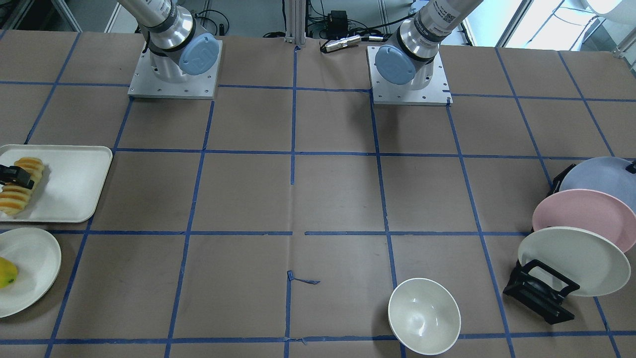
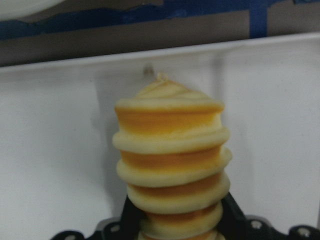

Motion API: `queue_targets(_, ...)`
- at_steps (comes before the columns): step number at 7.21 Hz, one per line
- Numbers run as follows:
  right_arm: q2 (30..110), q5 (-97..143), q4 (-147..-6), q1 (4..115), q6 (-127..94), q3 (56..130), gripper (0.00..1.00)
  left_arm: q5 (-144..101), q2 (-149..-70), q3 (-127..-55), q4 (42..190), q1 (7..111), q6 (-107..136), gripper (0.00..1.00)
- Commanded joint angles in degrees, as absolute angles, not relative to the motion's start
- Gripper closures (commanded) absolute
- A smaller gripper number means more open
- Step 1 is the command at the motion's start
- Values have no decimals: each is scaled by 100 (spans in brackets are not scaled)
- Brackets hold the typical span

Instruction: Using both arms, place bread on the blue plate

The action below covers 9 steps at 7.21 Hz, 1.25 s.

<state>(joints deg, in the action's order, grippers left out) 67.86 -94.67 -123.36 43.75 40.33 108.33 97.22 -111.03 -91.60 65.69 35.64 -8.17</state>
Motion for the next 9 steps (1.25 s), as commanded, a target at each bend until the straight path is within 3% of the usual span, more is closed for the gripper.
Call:
queue_targets(1,7256,-9449,-11878,4447,3973,10793,100,10027,-10996,-9088,6644,3568,-809,100)
queue_targets(5,8410,-9431,-9937,5622,2614,10022,100,11054,-10671,-8659,7308,3455,-843,100)
queue_targets(9,8682,-9186,-8765,6265,1725,9334,100,10272,-9811,-8358,10584,3559,-878,100)
